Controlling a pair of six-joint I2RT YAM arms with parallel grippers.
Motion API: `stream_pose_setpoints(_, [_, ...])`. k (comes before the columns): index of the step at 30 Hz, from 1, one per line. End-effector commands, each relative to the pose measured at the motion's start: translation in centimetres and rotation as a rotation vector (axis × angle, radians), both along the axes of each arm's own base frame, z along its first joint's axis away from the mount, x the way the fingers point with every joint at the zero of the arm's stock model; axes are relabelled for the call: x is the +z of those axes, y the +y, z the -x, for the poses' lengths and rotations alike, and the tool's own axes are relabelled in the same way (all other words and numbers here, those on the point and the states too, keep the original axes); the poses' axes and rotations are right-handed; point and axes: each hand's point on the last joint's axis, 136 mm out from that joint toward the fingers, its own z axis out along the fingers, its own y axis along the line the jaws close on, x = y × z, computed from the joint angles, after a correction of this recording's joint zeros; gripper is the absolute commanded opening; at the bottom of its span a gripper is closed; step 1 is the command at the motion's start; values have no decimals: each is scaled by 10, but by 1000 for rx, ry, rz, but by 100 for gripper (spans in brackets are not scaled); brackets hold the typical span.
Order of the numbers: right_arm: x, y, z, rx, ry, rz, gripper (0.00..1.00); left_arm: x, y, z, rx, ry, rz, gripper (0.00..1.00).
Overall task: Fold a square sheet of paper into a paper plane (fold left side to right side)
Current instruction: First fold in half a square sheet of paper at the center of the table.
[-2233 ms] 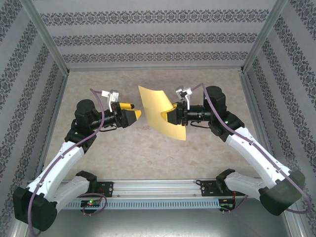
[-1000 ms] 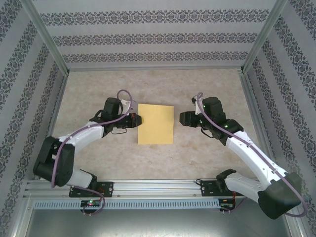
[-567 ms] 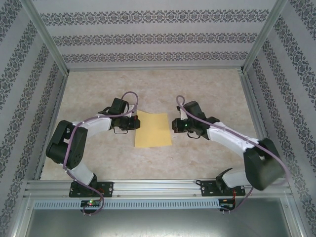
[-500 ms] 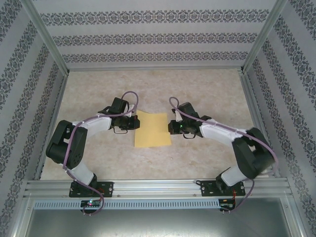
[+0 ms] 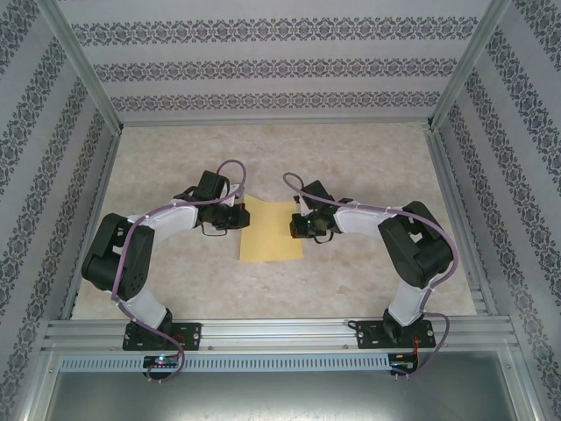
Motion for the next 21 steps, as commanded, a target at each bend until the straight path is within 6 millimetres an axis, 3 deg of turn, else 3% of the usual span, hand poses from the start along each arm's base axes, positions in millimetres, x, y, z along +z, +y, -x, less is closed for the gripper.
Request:
stream_pose_setpoints(1, [-13, -6, 9, 2, 33, 59, 0, 20, -19, -1, -13, 7, 124, 19])
stream_pose_setpoints(5, [-20, -11, 15, -2, 48, 76, 0, 35, -37, -5, -9, 10, 264, 38])
stream_pose_setpoints(11, [-19, -10, 17, -6, 34, 54, 0, 42, -60, -12, -31, 20, 366, 54])
stream_pose_setpoints(17, [-7, -3, 12, -8, 2, 3, 0, 34, -75, -19, -42, 35, 371, 58])
stream_pose_setpoints(21, [20, 0, 3, -32, -62, -68, 5, 30, -77, -23, -34, 36, 370, 57])
